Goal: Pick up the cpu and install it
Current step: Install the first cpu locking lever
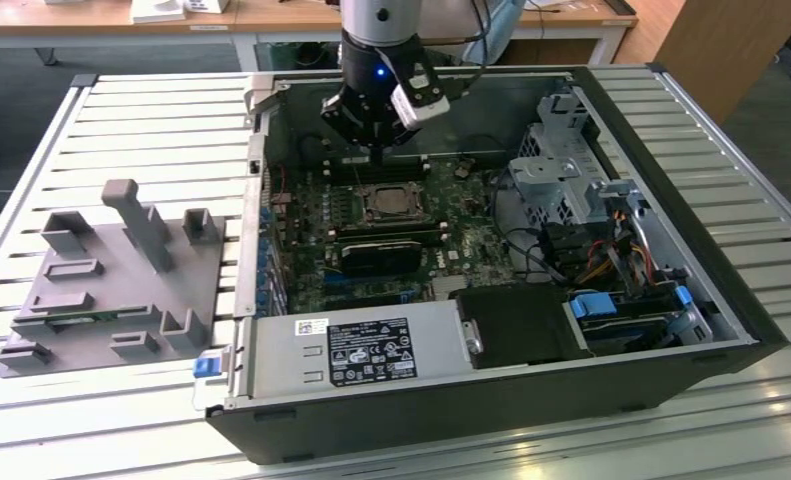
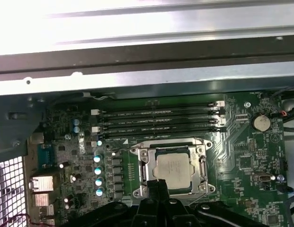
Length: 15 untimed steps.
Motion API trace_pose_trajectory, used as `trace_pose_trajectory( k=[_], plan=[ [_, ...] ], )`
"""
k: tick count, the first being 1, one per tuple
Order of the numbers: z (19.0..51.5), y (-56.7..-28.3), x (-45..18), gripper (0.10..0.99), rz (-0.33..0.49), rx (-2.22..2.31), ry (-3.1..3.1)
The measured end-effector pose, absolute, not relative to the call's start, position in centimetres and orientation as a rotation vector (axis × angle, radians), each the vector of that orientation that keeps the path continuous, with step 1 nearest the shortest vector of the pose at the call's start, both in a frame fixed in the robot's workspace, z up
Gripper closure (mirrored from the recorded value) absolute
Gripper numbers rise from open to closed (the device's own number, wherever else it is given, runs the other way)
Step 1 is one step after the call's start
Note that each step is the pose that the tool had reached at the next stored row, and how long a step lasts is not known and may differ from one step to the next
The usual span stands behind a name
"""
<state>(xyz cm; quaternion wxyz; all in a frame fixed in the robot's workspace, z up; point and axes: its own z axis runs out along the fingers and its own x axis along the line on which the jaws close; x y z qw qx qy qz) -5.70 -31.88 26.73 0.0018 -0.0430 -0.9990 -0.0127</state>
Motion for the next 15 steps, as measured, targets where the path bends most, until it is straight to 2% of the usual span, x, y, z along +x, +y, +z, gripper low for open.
trace_pose_trajectory(
  k=[15],
  plan=[
    [26.2,-31.8,-7.8,0.98,-0.041,-0.134,-3.139]
  ],
)
